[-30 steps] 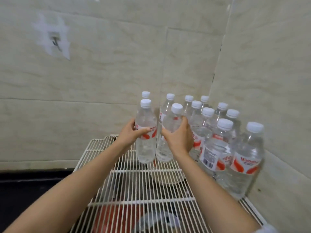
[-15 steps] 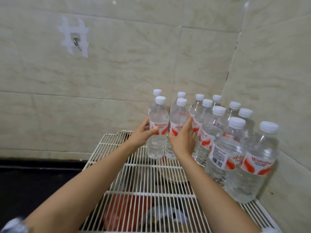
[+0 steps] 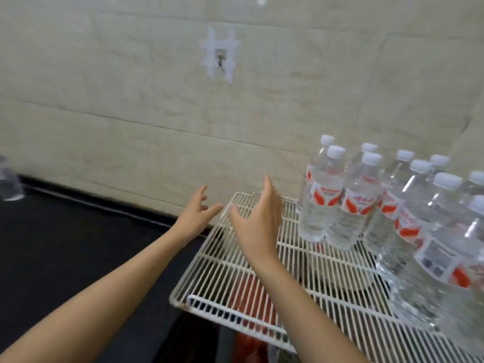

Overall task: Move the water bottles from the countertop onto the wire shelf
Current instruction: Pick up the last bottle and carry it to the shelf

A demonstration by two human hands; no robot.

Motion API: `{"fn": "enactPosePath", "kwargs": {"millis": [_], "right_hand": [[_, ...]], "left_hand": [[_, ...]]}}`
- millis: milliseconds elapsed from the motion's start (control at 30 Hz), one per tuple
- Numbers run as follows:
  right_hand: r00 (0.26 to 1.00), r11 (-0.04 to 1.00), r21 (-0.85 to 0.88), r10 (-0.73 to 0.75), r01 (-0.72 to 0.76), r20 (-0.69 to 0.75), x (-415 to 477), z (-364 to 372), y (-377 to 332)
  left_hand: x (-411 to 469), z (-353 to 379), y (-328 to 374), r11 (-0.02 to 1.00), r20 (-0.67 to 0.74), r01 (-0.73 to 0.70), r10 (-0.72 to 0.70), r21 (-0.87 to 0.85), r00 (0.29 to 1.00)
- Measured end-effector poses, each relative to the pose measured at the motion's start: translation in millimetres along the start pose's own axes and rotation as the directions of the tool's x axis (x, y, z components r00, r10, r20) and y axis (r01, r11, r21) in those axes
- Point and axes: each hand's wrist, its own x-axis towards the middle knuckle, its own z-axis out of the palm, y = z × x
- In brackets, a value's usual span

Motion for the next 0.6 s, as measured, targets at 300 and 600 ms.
{"fn": "enactPosePath", "kwargs": {"millis": [300, 600], "right_hand": [[0.848, 0.970, 0.192, -0.223, 0.147, 0.480, -87.2, 183.0, -137.7], [0.652, 0.964, 0.048, -0.213, 0.261, 0.728, -187.2, 324.4, -211.2]], "left_hand": [[-169.5, -247.4, -130.7, 0.910, -0.644, 0.403, -0.364, -0.093, 0.673], [-345.6, -424.5, -172.4, 0.860, -0.878, 0.468, -0.373, -0.205, 0.300]]}}
